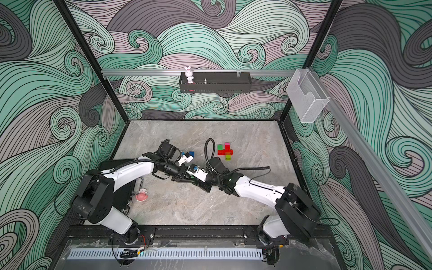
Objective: Assemble the number 4 with lego
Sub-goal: Pick up the lego brick from the center of the board, then assemble the lego brick with the lego brick.
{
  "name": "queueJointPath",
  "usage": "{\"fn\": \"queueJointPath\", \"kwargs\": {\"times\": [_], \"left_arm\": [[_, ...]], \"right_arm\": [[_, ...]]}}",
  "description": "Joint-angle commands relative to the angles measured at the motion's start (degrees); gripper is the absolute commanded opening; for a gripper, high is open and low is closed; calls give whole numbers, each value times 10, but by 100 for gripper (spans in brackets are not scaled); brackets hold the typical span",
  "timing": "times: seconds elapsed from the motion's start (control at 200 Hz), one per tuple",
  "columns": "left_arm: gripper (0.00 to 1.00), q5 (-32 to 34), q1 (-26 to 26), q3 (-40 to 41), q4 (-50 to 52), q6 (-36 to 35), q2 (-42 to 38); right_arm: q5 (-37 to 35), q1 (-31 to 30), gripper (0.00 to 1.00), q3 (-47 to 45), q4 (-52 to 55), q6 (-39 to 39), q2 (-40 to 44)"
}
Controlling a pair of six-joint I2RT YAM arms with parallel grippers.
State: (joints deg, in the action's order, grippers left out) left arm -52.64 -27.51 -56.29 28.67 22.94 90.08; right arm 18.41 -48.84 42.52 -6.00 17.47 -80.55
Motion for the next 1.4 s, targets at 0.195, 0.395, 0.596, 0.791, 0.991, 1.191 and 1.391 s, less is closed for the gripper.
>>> {"fn": "queueJointPath", "kwargs": {"times": [0.195, 0.395, 0.596, 0.791, 0.991, 1.191, 1.391], "left_arm": [[0, 255, -19, -91, 45, -104, -23], [0, 321, -83, -241, 103, -256, 63], [0, 356, -155, -348, 164, -473, 148], [0, 377, -186, -467, 241, -541, 246], [0, 440, -221, -566, 317, -609, 335], [0, 551, -237, -713, 429, -636, 429], [0, 553, -244, -779, 478, -651, 470]], "right_arm": [[-121, 108, 99, -70, -3, -177, 186], [-198, 293, 99, 6, 227, -423, 162], [-30, 414, 99, -23, 194, -486, 86], [-20, 416, 99, -23, 183, -503, 54], [-13, 418, 99, -31, 188, -496, 48], [-8, 420, 99, -29, 200, -485, 50], [5, 421, 99, -21, 202, -479, 31]]}}
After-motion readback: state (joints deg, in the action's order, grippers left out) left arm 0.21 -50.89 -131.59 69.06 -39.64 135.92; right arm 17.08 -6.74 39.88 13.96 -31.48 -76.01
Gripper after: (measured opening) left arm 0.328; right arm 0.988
